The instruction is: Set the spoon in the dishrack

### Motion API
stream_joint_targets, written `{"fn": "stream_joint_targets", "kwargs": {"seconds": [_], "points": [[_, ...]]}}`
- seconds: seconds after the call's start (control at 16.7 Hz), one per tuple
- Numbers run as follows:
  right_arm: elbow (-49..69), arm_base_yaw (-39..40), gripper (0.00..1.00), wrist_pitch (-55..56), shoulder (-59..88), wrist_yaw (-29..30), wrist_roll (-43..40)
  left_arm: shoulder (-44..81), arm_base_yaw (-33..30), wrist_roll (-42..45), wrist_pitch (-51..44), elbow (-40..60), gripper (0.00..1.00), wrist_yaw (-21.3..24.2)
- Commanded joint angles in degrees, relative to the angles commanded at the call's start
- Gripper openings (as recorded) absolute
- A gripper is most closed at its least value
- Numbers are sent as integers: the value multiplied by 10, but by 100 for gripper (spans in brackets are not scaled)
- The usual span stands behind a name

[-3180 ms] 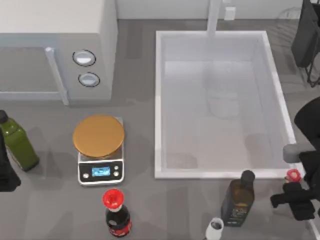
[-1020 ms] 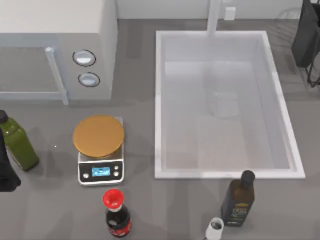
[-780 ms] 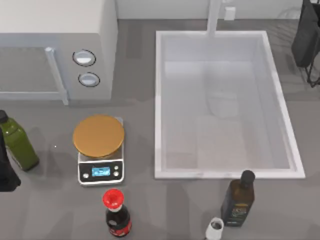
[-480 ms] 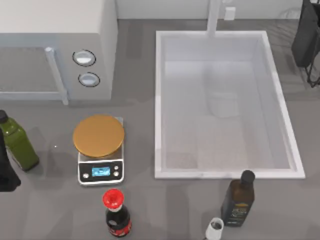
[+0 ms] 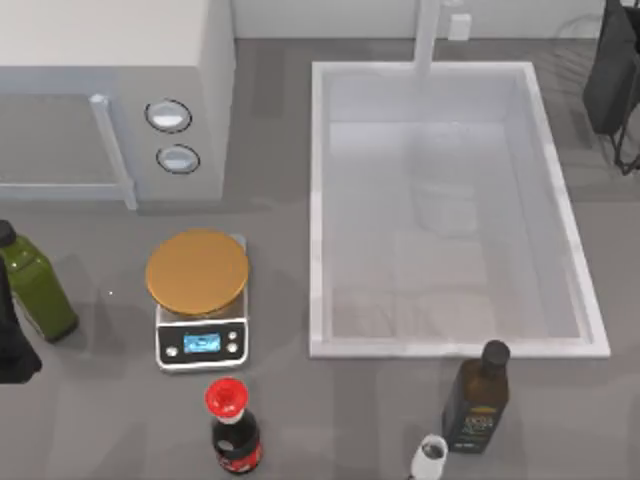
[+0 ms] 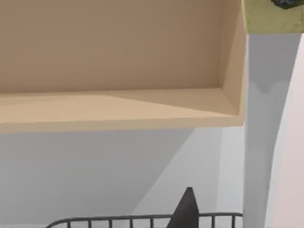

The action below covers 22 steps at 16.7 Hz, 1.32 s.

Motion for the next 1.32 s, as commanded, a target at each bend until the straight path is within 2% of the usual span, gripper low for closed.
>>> {"fn": "stream_joint_targets", "kwargs": {"seconds": [0.3,0.48,0.66,0.9,1.32], "points": [[-23,72,0,248,174,32,-2,0,0,0,0,0,100,0],[-49,111,0,345,256,80,-1,0,0,0,0,0,100,0],[-74,133,0,387,296,117,-2,0,0,0,0,0,100,0],[-76,134,0,389,298,119,-2,0,0,0,0,0,100,0],[-76,134,53,389,298,119,-2,0,0,0,0,0,100,0]]}}
